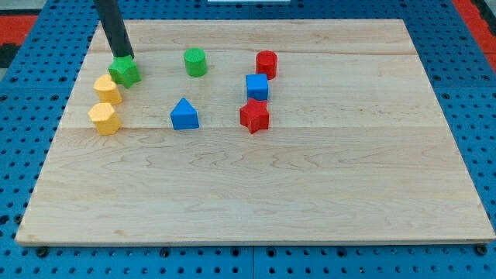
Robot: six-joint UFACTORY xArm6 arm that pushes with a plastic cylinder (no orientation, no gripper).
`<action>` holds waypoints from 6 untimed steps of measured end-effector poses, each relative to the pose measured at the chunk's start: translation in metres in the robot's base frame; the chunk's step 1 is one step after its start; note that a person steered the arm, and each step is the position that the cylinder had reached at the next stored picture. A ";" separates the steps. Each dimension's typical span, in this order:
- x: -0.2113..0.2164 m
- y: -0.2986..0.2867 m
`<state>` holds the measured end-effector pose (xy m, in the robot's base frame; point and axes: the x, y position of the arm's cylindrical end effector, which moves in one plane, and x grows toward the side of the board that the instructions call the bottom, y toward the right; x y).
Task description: Move your arm to the left of the green circle
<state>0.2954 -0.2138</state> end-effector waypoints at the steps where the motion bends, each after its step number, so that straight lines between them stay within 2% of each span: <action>1: -0.014 -0.001; 2: -0.014 0.024; 6: -0.017 0.036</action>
